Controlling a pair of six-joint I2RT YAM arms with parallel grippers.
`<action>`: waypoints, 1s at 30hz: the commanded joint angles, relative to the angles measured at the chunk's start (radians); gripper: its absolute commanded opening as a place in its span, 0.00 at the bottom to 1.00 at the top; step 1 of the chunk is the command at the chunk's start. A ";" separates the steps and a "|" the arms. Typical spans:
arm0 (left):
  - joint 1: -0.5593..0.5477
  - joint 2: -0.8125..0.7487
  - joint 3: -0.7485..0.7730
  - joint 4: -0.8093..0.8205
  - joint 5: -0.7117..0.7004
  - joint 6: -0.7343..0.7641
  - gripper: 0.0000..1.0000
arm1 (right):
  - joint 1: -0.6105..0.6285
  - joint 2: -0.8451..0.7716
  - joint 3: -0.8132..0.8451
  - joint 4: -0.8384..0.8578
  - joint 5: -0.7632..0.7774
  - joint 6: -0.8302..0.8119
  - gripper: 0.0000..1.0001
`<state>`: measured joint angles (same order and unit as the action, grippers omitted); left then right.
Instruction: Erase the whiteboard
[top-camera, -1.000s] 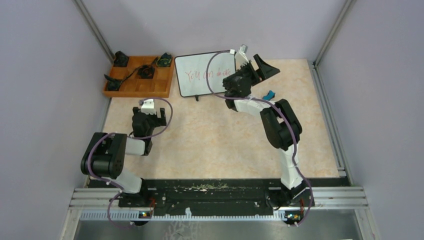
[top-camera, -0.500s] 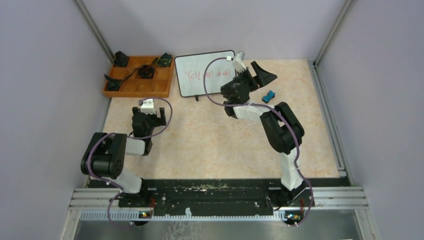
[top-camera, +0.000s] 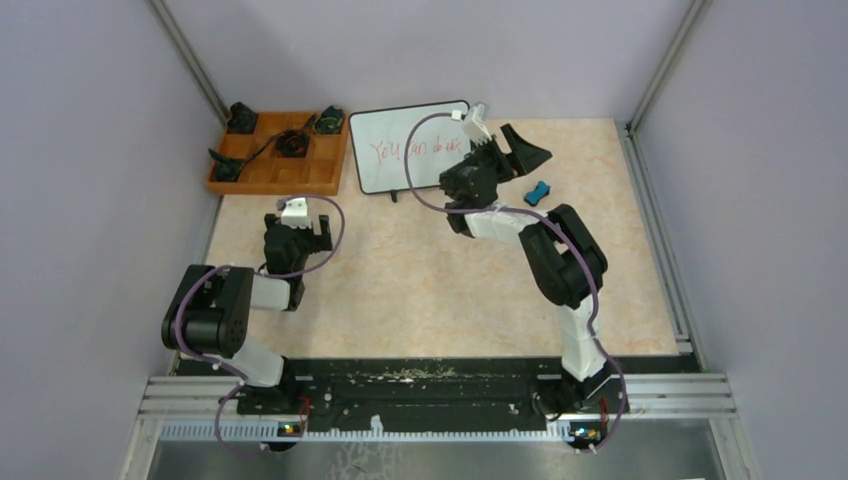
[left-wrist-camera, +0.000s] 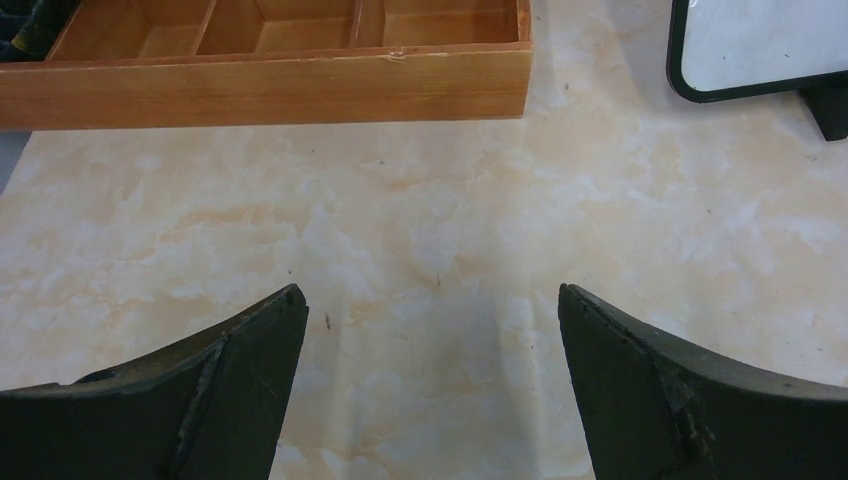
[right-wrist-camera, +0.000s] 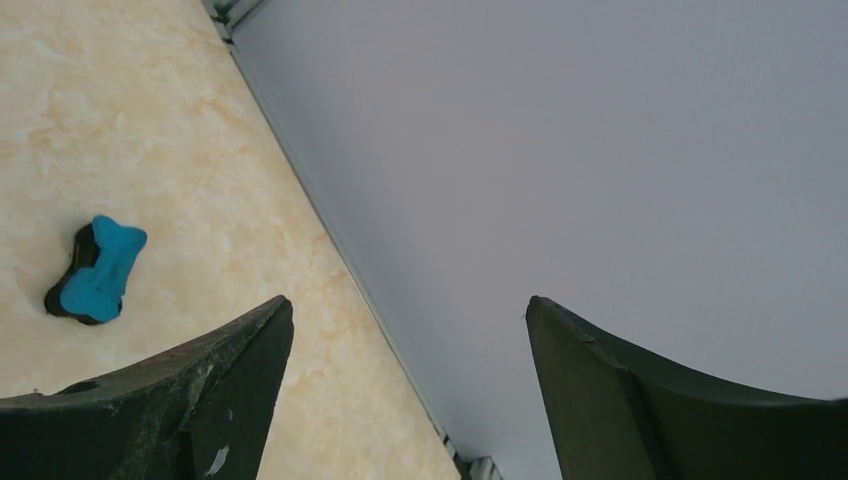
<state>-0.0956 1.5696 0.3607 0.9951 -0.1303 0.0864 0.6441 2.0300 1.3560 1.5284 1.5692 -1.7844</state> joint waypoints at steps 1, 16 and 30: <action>0.001 0.007 0.015 0.040 -0.006 -0.006 1.00 | -0.027 0.016 0.115 0.183 0.166 0.060 0.86; 0.002 0.007 0.015 0.040 -0.005 -0.005 1.00 | -0.209 0.152 0.864 -2.406 -0.656 2.023 0.78; 0.001 0.007 0.015 0.039 -0.006 -0.005 1.00 | -0.477 -0.021 0.449 -2.313 -1.104 2.276 0.68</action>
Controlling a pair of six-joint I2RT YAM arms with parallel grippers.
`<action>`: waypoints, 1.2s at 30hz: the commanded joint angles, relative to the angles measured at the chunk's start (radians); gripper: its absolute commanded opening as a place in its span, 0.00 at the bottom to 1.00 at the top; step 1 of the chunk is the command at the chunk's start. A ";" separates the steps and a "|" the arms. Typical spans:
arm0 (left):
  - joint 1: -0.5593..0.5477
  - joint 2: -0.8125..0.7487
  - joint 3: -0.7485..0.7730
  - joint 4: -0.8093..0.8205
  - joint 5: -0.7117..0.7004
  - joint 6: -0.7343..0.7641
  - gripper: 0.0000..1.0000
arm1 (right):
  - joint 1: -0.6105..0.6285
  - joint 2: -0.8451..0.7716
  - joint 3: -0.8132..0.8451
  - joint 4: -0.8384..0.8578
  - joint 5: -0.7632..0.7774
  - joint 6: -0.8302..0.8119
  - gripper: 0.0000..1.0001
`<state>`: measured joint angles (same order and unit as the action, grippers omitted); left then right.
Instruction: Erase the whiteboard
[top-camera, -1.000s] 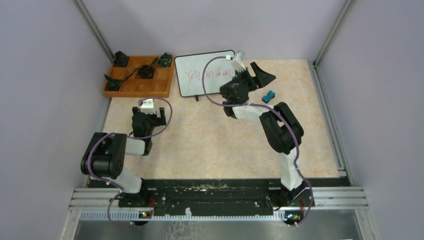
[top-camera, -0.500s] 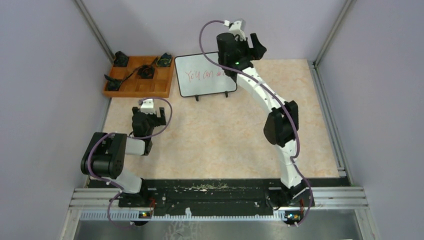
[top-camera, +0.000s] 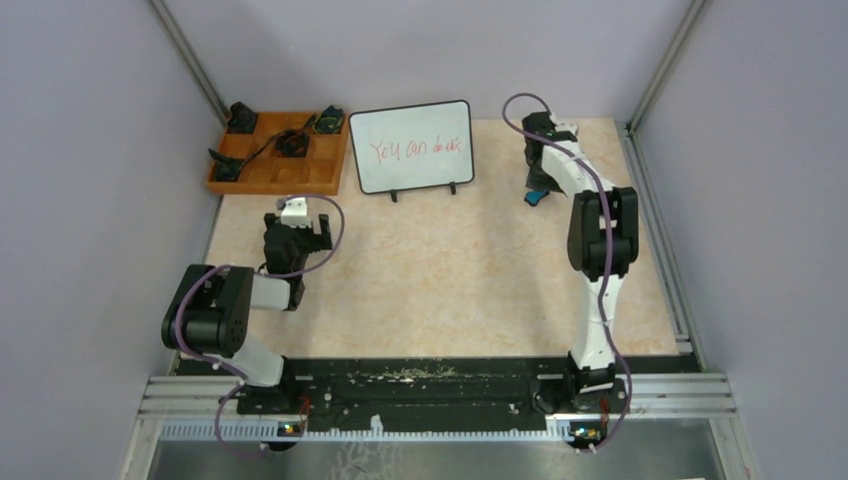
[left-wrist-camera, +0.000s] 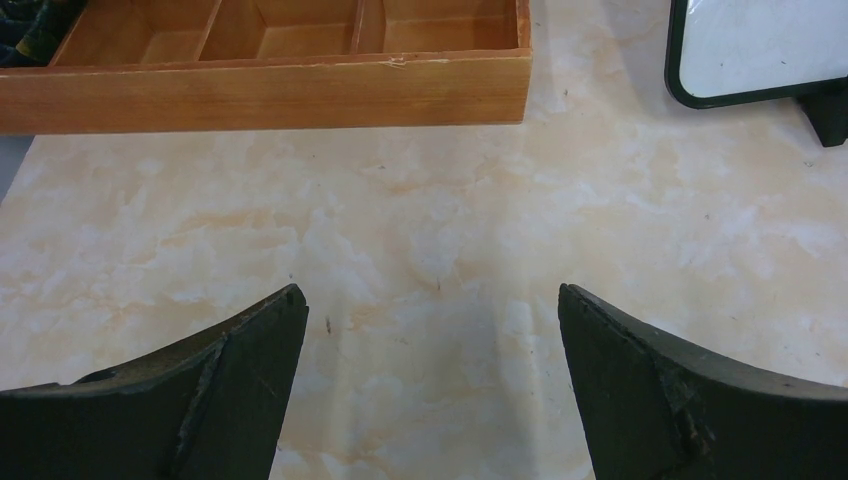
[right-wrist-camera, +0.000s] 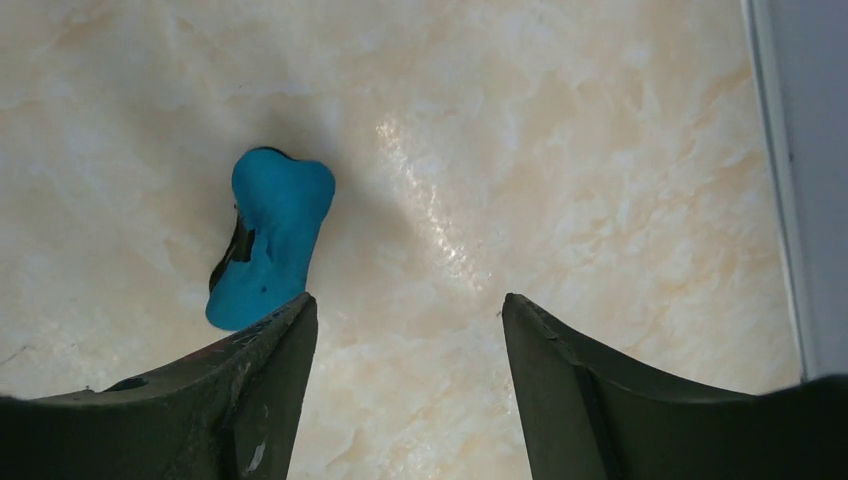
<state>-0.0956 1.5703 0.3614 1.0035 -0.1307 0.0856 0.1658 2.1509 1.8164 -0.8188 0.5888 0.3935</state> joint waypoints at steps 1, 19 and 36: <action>0.002 0.006 0.014 0.031 -0.005 -0.004 1.00 | -0.001 -0.143 -0.016 0.045 -0.135 0.103 0.68; 0.002 0.007 0.014 0.031 -0.005 -0.004 1.00 | -0.005 -0.028 0.009 0.141 -0.234 0.165 0.59; 0.001 0.007 0.014 0.031 -0.006 -0.003 1.00 | -0.028 -0.020 -0.047 0.184 -0.227 0.161 0.56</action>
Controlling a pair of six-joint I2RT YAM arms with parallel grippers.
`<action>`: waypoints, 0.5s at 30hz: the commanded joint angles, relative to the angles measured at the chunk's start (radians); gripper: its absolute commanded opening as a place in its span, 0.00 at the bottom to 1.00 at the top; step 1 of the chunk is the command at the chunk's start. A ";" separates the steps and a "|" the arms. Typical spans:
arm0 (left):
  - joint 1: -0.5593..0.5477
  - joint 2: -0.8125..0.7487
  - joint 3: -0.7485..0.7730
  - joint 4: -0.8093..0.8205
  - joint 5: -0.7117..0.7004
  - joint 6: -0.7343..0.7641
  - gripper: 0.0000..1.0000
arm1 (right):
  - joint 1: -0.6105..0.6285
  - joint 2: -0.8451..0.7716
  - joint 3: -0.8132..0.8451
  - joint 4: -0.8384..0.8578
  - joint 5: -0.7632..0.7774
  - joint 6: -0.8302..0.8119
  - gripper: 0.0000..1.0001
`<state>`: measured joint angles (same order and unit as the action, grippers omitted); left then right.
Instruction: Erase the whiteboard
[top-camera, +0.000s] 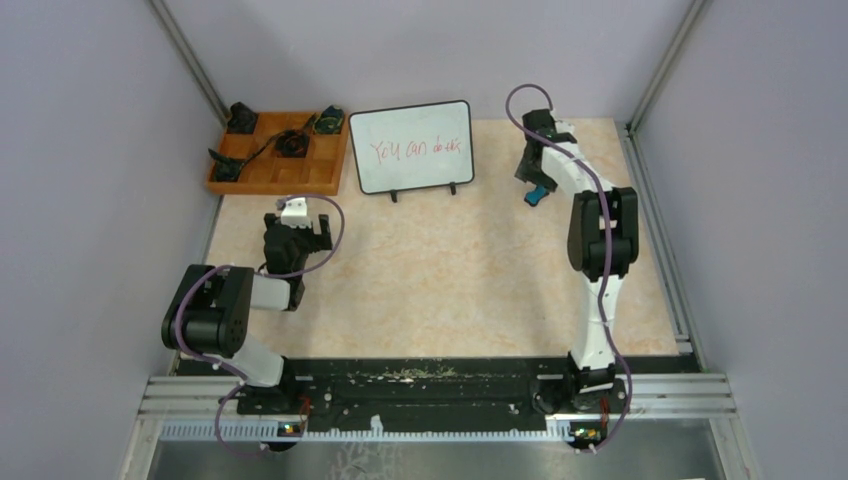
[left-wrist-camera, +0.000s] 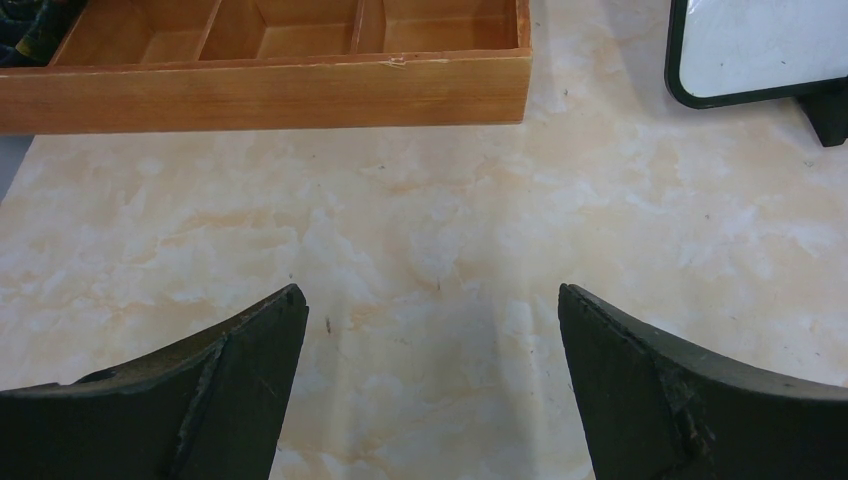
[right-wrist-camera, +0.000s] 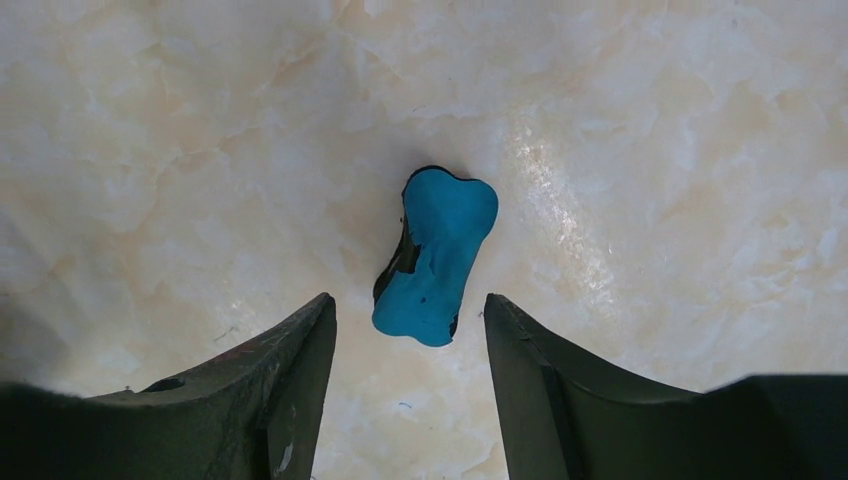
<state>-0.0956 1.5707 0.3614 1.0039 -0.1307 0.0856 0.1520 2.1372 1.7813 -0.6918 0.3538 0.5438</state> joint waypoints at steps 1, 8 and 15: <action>0.001 0.006 0.014 0.030 -0.005 -0.004 1.00 | -0.017 -0.008 -0.018 0.063 0.009 0.010 0.56; 0.001 0.006 0.014 0.030 -0.005 -0.003 1.00 | -0.028 0.002 -0.029 0.070 0.005 0.014 0.55; 0.002 0.007 0.013 0.031 -0.005 -0.004 1.00 | -0.028 0.029 -0.033 0.081 -0.012 0.013 0.52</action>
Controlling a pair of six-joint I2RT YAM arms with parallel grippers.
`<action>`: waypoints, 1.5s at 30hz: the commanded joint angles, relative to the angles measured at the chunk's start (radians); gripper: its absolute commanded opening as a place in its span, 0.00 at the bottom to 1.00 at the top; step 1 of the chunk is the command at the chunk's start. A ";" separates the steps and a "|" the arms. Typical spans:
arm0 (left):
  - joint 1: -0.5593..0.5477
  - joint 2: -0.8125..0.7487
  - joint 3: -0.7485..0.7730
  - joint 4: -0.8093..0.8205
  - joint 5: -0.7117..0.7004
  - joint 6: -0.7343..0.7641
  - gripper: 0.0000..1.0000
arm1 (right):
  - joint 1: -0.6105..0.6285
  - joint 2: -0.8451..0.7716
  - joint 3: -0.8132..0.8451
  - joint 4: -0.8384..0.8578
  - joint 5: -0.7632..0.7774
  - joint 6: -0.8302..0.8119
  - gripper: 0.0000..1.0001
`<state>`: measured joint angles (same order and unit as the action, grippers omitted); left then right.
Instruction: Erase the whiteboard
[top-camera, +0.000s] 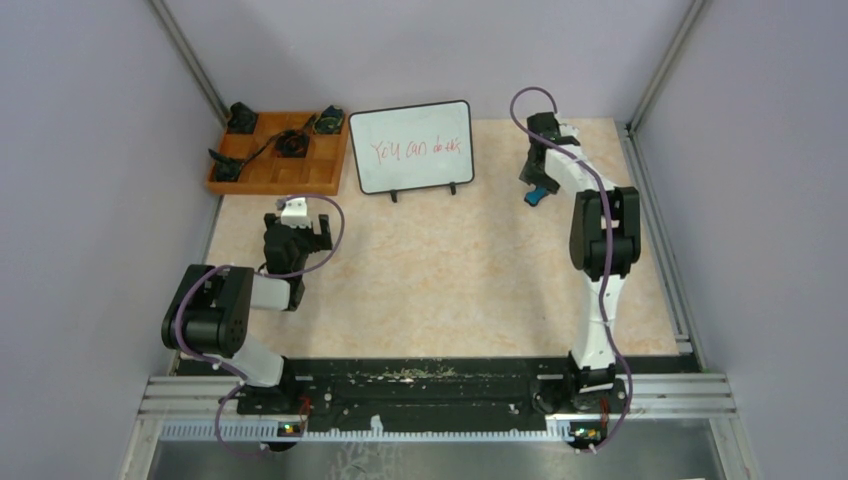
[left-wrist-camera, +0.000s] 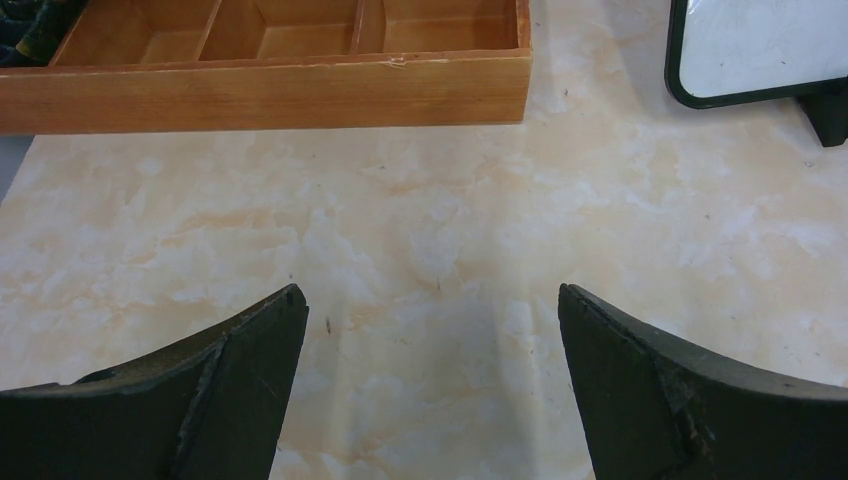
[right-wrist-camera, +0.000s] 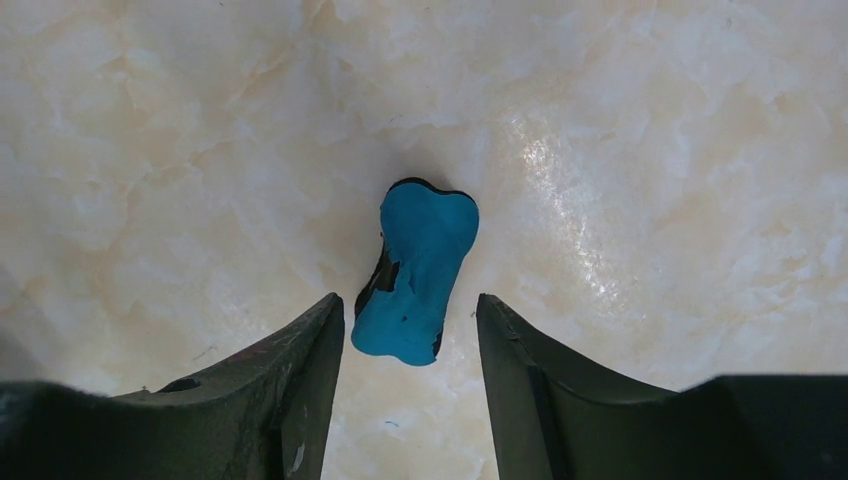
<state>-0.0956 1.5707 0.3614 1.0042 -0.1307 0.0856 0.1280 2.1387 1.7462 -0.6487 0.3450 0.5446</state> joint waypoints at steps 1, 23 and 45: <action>0.002 0.006 0.014 0.030 -0.005 -0.004 1.00 | -0.004 0.029 -0.001 0.040 -0.004 0.013 0.51; 0.001 0.006 0.014 0.030 -0.005 -0.003 1.00 | -0.006 0.087 0.014 0.051 0.013 -0.009 0.47; 0.002 0.006 0.014 0.030 -0.005 -0.003 1.00 | 0.087 -0.195 -0.167 0.163 0.110 -0.076 0.00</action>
<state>-0.0956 1.5707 0.3614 1.0042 -0.1307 0.0853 0.1490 2.1342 1.6447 -0.5846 0.3973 0.5053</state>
